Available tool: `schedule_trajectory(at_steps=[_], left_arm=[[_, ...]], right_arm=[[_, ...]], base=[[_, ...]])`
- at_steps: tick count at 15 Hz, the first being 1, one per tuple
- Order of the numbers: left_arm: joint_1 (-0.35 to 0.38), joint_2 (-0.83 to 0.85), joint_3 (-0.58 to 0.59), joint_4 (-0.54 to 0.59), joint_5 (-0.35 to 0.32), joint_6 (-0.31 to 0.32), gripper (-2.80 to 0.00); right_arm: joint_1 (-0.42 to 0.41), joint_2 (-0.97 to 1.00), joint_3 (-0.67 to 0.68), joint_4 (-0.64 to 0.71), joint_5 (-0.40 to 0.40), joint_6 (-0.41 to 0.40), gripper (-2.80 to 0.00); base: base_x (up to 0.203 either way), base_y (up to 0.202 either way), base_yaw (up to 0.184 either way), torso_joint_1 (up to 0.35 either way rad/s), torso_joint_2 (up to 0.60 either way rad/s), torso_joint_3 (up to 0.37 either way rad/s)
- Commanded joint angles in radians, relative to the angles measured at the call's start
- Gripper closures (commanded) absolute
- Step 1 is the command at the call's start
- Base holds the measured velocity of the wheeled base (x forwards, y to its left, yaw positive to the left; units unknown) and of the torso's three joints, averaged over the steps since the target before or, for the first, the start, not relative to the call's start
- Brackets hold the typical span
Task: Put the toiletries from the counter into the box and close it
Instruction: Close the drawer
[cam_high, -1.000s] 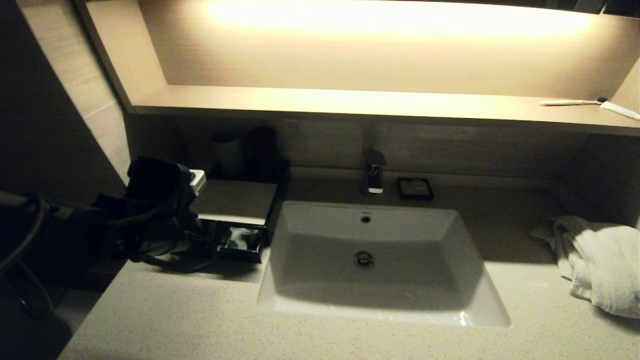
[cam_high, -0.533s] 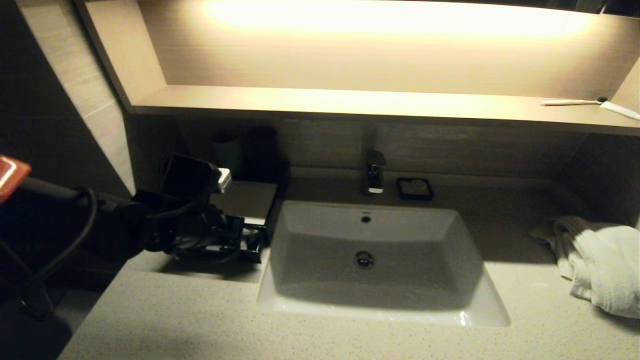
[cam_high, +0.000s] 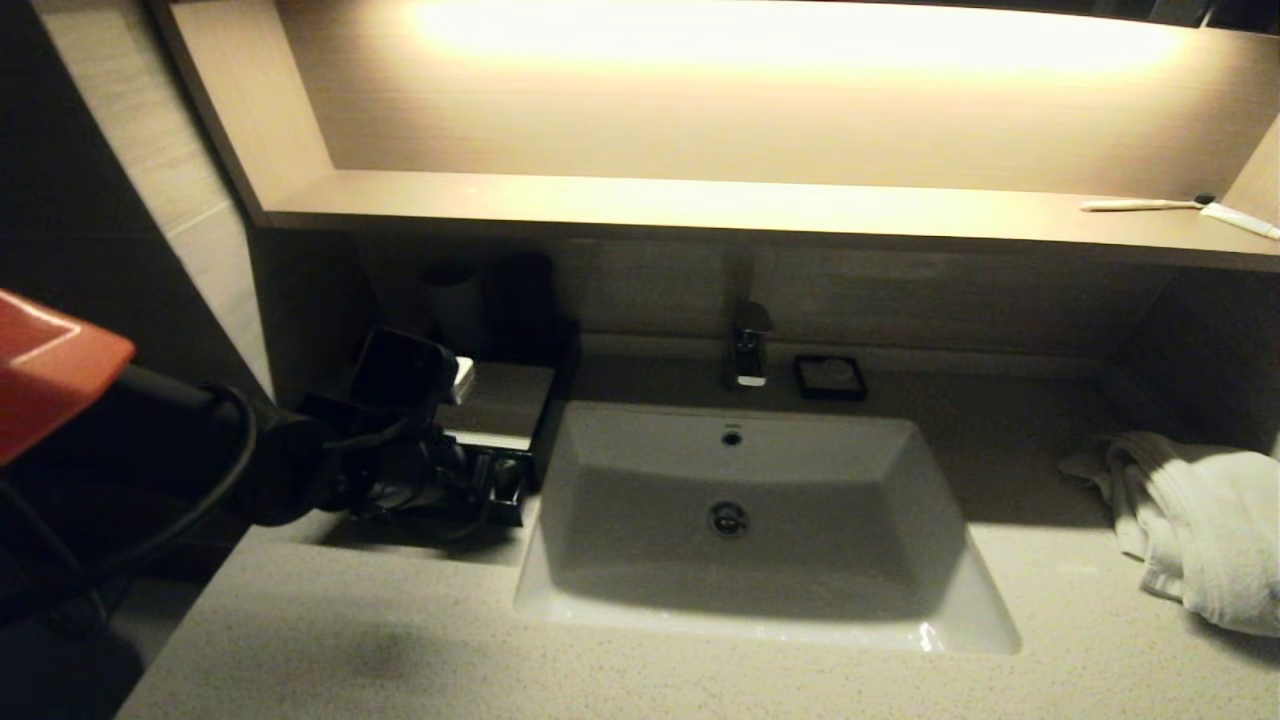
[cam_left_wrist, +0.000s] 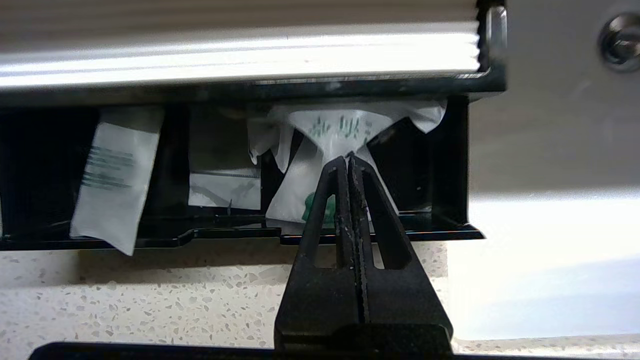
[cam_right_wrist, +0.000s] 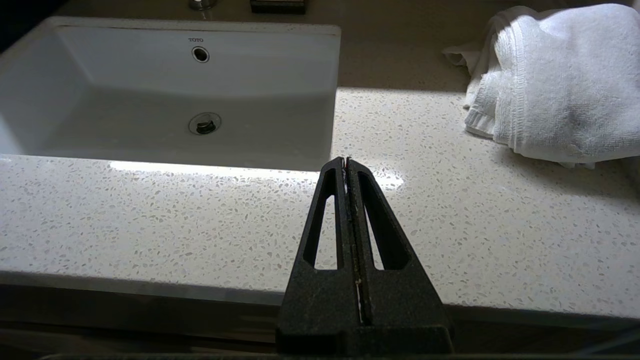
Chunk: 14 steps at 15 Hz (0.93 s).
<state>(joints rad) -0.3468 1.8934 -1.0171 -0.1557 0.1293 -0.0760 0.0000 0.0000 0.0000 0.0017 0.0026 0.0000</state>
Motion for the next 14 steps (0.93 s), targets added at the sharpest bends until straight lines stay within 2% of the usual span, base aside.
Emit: schedule_trajectory(at_steps=[1, 14], left_arm=[[0.000, 0.022, -0.001, -0.001, 0.001, -0.001, 0.00], [0.002, 0.098, -0.069, -0.013, 0.007, 0.001, 0.00]], right_arm=[[0.000, 0.000, 0.000, 0.000, 0.000, 0.000, 0.00], [0.000, 0.000, 0.000, 0.000, 0.000, 0.000, 0.00]], base=[[0.000, 0.000, 0.000, 0.000, 0.00, 0.000], [0.000, 0.000, 0.000, 0.000, 0.00, 0.000]])
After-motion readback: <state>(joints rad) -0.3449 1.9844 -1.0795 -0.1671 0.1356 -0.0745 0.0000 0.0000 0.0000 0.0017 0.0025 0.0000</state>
